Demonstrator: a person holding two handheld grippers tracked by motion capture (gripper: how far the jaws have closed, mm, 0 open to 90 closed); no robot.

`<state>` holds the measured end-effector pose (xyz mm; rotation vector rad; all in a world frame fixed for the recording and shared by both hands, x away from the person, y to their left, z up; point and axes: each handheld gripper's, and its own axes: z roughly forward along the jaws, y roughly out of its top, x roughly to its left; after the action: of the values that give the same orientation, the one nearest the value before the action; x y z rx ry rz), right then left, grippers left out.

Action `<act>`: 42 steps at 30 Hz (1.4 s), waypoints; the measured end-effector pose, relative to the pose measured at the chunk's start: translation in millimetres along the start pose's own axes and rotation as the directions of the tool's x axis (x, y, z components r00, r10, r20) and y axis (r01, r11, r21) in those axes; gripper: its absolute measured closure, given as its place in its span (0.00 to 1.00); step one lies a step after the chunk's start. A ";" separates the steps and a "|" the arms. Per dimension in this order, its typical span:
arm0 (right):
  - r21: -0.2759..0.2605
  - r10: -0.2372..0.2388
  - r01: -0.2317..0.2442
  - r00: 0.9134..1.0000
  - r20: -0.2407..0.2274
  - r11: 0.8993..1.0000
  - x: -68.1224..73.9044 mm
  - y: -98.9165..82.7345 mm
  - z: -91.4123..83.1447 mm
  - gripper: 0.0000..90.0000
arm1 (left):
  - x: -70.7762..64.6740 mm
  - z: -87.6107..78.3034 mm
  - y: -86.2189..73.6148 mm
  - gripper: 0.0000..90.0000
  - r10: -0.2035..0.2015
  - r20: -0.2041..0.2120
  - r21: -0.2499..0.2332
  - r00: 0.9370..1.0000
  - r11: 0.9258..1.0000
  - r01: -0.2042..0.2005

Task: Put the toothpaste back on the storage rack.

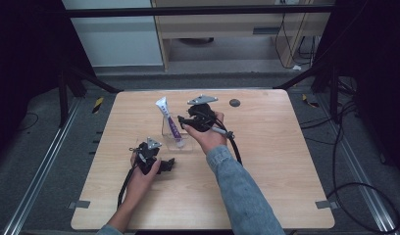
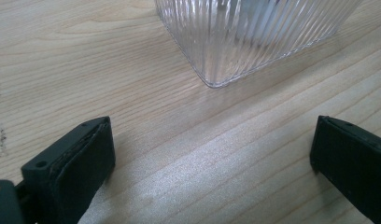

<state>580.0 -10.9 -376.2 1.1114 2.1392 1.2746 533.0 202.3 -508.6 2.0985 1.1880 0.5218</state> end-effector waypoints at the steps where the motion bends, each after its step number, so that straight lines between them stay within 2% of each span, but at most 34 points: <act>1: 0.000 -0.002 0.002 1.000 0.000 1.000 -0.4 -0.1 -0.7 0.42 | 0.0 0.0 0.0 0.00 0.000 0.000 0.000 1.000 1.000 0.000; 15: 0.017 -0.013 0.013 1.000 0.007 1.000 -11.8 -3.1 -10.4 0.27 | -0.1 0.2 0.1 0.00 0.000 0.001 -0.001 1.000 1.000 0.000; 23: 0.007 -0.007 0.007 1.000 -0.002 1.000 -18.1 -5.3 -15.1 0.18 | -0.1 0.2 0.1 0.00 0.000 0.000 -0.001 1.000 1.000 0.000; 28: 0.002 -0.001 0.001 1.000 0.014 1.000 -24.3 -7.7 -18.2 0.12 | -0.4 0.3 0.2 0.00 -0.002 0.001 -0.001 1.000 1.000 0.002; 42: 0.003 0.017 -0.017 0.995 0.099 1.000 -43.1 -24.1 -31.2 0.12 | -0.5 0.5 0.5 0.00 0.000 0.002 0.001 1.000 1.000 0.000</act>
<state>574.3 -68.6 -383.7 1.1721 2.0649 1.1977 533.3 201.5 -508.5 2.0997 1.1872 0.5196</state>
